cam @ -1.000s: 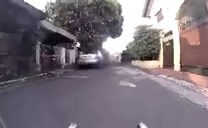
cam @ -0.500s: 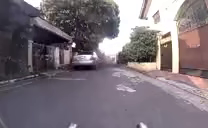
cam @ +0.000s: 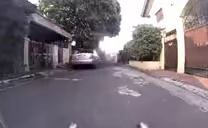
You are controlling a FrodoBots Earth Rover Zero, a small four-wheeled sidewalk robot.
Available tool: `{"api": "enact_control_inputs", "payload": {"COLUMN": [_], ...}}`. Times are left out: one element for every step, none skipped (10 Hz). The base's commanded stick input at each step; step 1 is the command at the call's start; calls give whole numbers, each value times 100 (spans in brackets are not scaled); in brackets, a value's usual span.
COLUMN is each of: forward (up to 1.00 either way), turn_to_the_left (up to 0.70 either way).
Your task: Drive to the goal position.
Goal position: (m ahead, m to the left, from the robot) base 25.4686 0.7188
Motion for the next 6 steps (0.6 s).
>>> {"api": "enact_control_inputs", "payload": {"forward": [70,70,70,70,70,70], "turn_to_the_left": [0,0,0,0,0,0]}}
